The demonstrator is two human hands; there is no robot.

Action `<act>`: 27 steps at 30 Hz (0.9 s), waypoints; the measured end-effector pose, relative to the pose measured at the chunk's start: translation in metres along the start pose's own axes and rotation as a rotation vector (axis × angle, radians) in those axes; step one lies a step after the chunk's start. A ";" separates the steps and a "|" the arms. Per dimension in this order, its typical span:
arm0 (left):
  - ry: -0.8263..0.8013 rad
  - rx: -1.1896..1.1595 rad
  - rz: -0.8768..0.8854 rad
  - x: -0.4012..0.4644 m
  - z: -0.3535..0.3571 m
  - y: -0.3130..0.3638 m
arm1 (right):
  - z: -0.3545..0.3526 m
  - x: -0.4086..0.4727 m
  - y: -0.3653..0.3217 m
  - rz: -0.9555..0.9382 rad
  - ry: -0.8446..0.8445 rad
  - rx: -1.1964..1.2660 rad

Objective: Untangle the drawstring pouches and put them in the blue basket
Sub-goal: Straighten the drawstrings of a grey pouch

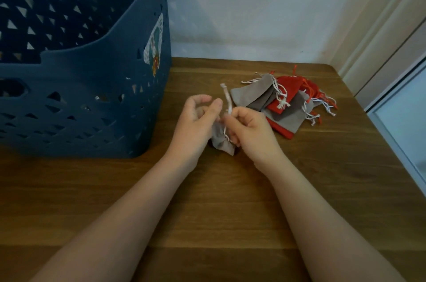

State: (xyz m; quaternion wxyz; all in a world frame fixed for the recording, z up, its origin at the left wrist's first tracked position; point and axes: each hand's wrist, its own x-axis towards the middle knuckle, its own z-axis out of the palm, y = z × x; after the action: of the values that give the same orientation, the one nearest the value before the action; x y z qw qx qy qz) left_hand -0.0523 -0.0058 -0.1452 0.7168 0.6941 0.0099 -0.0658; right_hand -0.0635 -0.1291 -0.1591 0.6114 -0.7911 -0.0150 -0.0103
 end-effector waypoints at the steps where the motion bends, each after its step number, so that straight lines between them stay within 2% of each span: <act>1: -0.014 0.008 -0.050 -0.001 0.002 0.000 | -0.002 0.001 -0.001 0.044 0.047 0.089; 5: -0.129 0.203 -0.063 0.001 0.005 -0.008 | -0.009 0.003 -0.003 0.090 0.099 0.316; 8: -0.177 0.280 0.028 0.002 0.003 -0.010 | -0.010 0.003 -0.003 0.067 0.058 0.235; 11: -0.146 0.356 0.100 0.005 0.000 -0.012 | -0.012 0.003 -0.005 0.056 0.041 0.192; 13: -0.149 0.269 0.009 0.004 -0.001 -0.009 | -0.014 0.003 -0.005 0.055 0.061 0.167; 15: -0.174 0.011 -0.196 0.004 -0.002 -0.003 | -0.015 0.004 -0.003 0.083 0.091 0.174; 17: -0.214 -0.248 -0.307 0.002 -0.002 0.003 | -0.015 0.006 -0.001 0.139 0.112 0.300; 18: -0.225 -0.265 -0.313 0.002 -0.001 0.003 | -0.016 0.006 -0.001 0.165 0.122 0.373; 20: -0.214 -0.129 -0.305 0.002 0.001 0.002 | -0.017 0.007 -0.001 0.189 0.151 0.444; 24: -0.146 0.240 -0.245 0.005 0.002 -0.005 | -0.017 0.005 -0.005 0.105 0.200 0.366; 27: -0.198 0.538 0.022 0.007 -0.002 -0.010 | -0.016 0.002 -0.010 -0.050 0.186 0.284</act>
State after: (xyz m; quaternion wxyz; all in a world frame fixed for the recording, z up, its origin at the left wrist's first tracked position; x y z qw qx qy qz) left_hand -0.0462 -0.0044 -0.1557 0.5051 0.8496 -0.0854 -0.1255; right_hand -0.0620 -0.1424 -0.1448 0.7153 -0.6919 0.0207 -0.0962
